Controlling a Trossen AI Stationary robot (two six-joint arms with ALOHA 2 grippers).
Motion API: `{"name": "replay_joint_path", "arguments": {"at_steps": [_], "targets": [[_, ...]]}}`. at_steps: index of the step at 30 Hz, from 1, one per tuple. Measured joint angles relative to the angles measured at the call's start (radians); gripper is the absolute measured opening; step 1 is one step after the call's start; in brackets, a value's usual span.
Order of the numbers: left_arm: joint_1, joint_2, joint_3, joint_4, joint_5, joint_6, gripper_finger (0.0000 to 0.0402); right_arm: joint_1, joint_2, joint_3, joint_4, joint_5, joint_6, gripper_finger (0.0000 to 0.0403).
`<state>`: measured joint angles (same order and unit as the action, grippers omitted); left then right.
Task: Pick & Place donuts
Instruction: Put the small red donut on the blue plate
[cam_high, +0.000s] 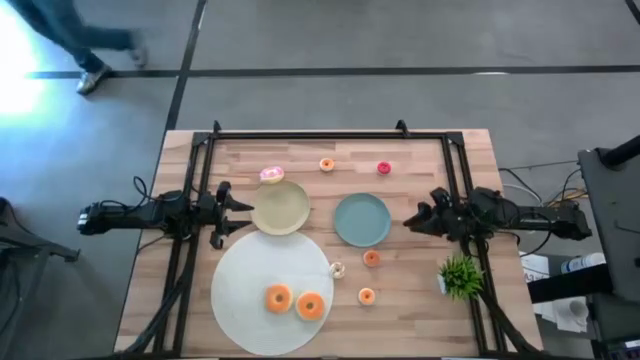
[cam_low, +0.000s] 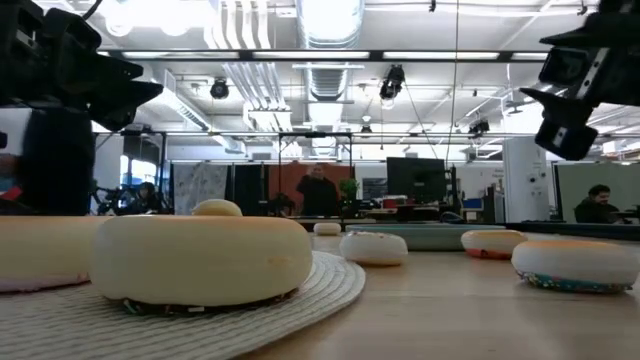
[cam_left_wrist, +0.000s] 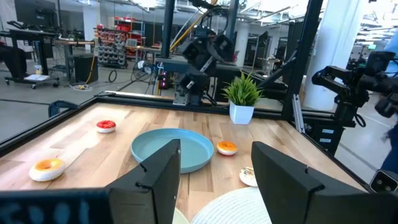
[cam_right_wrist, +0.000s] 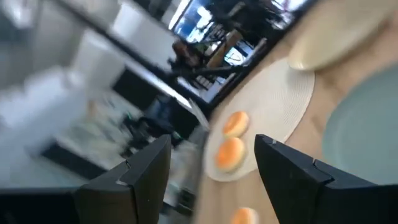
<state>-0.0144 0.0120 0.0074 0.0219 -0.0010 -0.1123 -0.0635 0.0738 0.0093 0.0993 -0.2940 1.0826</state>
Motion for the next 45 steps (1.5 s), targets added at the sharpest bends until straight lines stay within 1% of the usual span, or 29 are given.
{"name": "replay_joint_path", "arguments": {"at_steps": [2, 3, 5, 7, 8, 10, 13, 14, 16, 19, 21, 24, 27, 29, 31, 34, 37, 39, 42, 45], "targets": [[0.000, 0.000, 0.000, 0.000, 0.000, 0.000, 0.0172, 0.000, 0.000, 0.000, 0.010, 0.023, 0.108, 0.0224], [0.000, 0.000, 0.000, 0.000, 0.000, 0.000, 0.0172, 0.000, 0.000, 0.000, 0.021, 0.051, 0.146, 0.0224], [0.000, 0.000, 0.000, 0.000, 0.000, 0.000, 0.0172, 0.000, 0.000, 0.000, 0.041, 0.147, 0.207, 0.0224], [0.000, 0.000, 0.000, 0.000, 0.000, 0.000, 0.0172, 0.000, 0.000, 0.000, 0.030, 0.217, 0.192, 0.0224], [0.000, 0.000, 0.000, 0.000, 0.000, 0.000, 0.0172, 0.000, 0.001, 0.000, 0.002, 0.234, 0.184, 0.0224], [0.000, 0.000, 0.000, 0.000, 0.000, 0.000, 0.0172, 0.002, 0.011, 0.000, -0.046, 0.230, 0.165, 0.0224], [0.000, 0.000, 0.000, 0.000, 0.000, 0.000, 0.0172, 0.004, 0.043, 0.000, -0.040, 0.225, 0.109, 0.0224], [0.000, 0.000, 0.000, 0.000, 0.000, 0.000, 0.0172, 0.000, 0.061, 0.001, -0.046, 0.254, 0.099, 0.0224], [0.000, 0.000, 0.000, 0.000, 0.000, 0.000, 0.0172, -0.017, 0.111, 0.009, -0.106, 0.359, 0.121, 0.0224], [0.000, 0.002, 0.000, 0.000, 0.001, 0.000, 0.0172, -0.059, 0.255, 0.068, -0.177, 0.505, 0.147, 0.0224], [0.000, 0.003, 0.000, 0.000, 0.001, 0.000, 0.0172, -0.085, 0.364, 0.125, -0.218, 0.549, 0.149, 0.0224], [0.000, 0.005, 0.000, 0.000, 0.000, 0.000, 0.0172, -0.117, 0.564, 0.249, -0.234, 0.557, 0.166, 0.0224], [0.000, 0.007, 0.000, 0.000, 0.000, 0.000, 0.0172, -0.170, 0.784, 0.381, -0.328, 0.584, 0.209, 0.0224], [0.000, 0.006, 0.000, 0.000, 0.000, 0.000, 0.0172, -0.229, 0.936, 0.457, -0.377, 0.584, 0.256, 0.0224], [0.000, 0.006, 0.000, 0.000, 0.000, 0.000, 0.0172, -0.305, 1.066, 0.513, -0.382, 0.562, 0.267, 0.0224], [0.000, 0.006, 0.000, 0.000, 0.000, 0.000, 0.0172, -0.433, 1.230, 0.582, -0.381, 0.487, 0.201, 0.0224], [0.000, 0.007, 0.000, 0.000, 0.000, 0.000, 0.0172, -0.531, 1.348, 0.642, -0.380, 0.404, 0.118, 0.0224], [0.000, 0.006, 0.000, 0.000, 0.000, 0.000, 0.0172, -0.568, 1.399, 0.679, -0.383, 0.363, 0.061, 0.0224], [0.000, 0.006, 0.000, 0.000, 0.000, 0.000, 0.0172, -0.580, 1.444, 0.740, -0.389, 0.346, 0.032, 0.0224], [0.000, 0.006, 0.000, 0.000, 0.000, 0.000, 0.0172, -0.581, 1.481, 0.784, -0.452, 0.348, 0.026, 0.0223]]}}
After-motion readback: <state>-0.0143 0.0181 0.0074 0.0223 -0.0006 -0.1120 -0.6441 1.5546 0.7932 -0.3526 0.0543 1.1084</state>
